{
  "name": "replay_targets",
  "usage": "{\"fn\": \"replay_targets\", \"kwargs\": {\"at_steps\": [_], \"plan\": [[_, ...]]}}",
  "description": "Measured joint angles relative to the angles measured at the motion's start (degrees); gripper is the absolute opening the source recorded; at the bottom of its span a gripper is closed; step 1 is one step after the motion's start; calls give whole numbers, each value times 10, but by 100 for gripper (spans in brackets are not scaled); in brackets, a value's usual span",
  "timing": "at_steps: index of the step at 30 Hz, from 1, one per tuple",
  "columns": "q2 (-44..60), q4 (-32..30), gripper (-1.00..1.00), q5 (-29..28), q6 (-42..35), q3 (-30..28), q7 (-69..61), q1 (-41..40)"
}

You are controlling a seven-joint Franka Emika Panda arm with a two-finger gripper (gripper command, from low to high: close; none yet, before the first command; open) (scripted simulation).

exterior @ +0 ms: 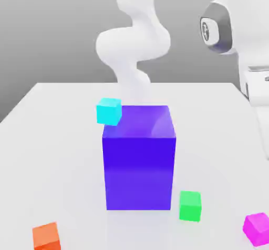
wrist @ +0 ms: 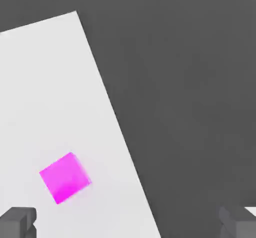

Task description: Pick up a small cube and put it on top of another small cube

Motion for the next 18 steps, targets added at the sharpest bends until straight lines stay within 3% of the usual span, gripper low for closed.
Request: {"fn": "replay_targets", "kwargs": {"at_steps": [8, 12, 13, 18], "plan": [[133, 0, 0, -105, 55, 16, -89, 42], [215, 15, 0, -120, 114, 20, -97, 44], [232, 19, -100, -119, 127, 21, -99, 44], [232, 19, -100, -119, 126, 21, -99, 44]]}}
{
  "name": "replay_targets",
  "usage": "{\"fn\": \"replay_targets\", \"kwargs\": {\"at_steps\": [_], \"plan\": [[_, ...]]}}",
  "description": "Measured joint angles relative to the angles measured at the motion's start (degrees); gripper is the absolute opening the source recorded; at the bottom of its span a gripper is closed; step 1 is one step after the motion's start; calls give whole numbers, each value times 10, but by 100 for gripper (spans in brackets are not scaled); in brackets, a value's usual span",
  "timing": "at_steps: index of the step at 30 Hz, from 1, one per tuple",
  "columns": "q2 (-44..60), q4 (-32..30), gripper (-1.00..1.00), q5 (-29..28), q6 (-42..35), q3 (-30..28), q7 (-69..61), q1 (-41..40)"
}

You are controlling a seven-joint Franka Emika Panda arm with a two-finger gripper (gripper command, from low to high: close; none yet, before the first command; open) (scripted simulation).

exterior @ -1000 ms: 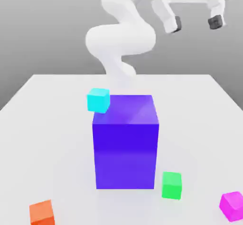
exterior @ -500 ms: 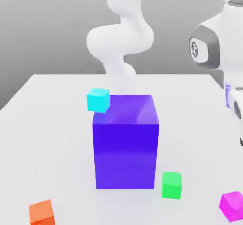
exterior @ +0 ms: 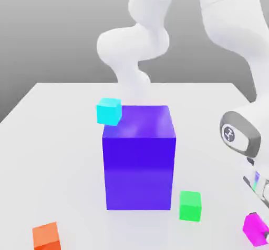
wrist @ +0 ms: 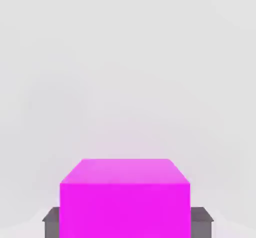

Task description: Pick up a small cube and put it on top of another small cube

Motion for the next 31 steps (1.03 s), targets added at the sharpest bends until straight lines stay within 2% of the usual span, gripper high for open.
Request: {"fn": "replay_targets", "kwargs": {"at_steps": [2, 7, 15, 21, 23, 27, 28, 31], "plan": [[2, 0, -100, -1, 2, 0, 0, 0], [-86, -28, -100, 1, -61, -6, 7, -1], [-199, -146, -100, 32, -69, -41, 66, -26], [-296, -240, -100, -9, -59, -69, 156, -52], [-294, -256, -100, -16, -39, -69, 172, -70], [-224, -257, -100, 8, 33, -52, 158, -67], [-208, -257, 100, 13, 48, -49, 154, -69], [-208, -257, 100, 13, 48, -49, 154, -69]]}}
